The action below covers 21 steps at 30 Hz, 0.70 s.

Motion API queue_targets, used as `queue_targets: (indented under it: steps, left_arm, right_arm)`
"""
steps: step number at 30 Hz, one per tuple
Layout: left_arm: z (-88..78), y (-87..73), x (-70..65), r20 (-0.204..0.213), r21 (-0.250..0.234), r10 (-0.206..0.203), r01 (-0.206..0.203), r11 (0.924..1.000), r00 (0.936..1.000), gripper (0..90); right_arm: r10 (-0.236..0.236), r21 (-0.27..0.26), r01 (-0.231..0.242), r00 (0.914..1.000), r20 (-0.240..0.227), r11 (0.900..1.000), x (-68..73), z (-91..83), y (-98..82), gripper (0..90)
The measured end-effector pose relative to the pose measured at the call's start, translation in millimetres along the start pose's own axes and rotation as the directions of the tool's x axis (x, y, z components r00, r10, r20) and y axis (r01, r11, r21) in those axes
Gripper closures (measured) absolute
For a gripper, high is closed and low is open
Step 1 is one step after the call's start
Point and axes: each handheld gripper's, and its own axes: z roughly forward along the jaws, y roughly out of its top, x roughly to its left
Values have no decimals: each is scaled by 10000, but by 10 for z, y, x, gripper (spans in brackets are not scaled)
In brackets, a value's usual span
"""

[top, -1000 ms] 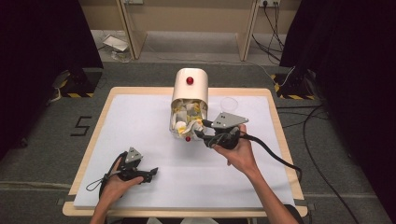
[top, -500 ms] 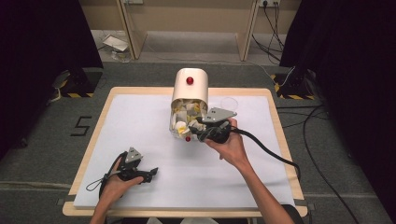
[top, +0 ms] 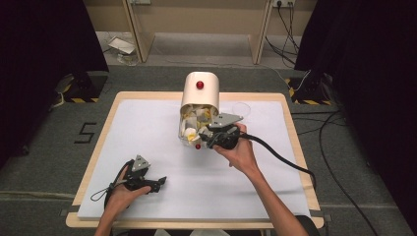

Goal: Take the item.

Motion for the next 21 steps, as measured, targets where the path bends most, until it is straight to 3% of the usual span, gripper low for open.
queue_targets:
  steps: [13,21]
  left_arm:
    - [3,-1,-1,71,5,-44,44,10000,10000,95]
    - [3,-1,0,79,8,-43,43,10000,10000,94]
  right_arm:
    - [83,105,-81,9999,-133,9999,-7,-7,-15,857]
    - [91,-659,-100,9999,-134,9978,-49,-178,53,887]
